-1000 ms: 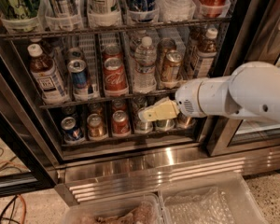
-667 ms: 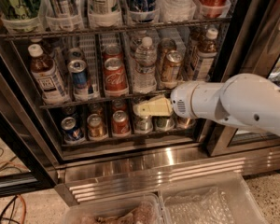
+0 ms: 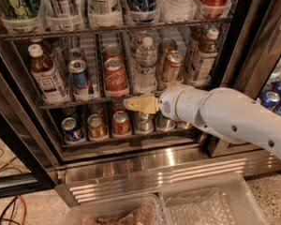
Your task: Pick water bottle from middle shelf of fridge
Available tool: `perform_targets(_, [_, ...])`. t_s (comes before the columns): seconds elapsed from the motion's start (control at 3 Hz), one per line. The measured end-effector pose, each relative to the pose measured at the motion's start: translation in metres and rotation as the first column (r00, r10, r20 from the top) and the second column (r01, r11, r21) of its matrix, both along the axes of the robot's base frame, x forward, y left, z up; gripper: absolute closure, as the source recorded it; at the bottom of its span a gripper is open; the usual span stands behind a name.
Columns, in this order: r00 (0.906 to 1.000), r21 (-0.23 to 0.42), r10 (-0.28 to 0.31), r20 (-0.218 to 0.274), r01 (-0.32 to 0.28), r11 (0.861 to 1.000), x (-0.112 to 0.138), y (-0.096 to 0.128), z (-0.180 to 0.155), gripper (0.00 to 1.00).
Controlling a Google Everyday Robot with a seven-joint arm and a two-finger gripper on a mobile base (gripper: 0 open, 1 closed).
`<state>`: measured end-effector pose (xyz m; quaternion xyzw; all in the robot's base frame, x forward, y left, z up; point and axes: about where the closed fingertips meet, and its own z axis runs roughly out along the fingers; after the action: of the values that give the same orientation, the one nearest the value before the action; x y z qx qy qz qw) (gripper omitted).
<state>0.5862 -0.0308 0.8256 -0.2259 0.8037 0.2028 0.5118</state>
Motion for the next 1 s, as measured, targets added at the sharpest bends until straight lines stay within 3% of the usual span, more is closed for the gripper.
perform_targets(0.67, [0.9997, 0.02, -0.006, 0.024, 0.006, 1.0, 0.002, 0.0027, 0.0059, 0.0])
perform_targets(1.0, [0.9976, 0.039, -0.018, 0.067, 0.015, 0.999, 0.0019, 0.0081, 0.0029, 0.0])
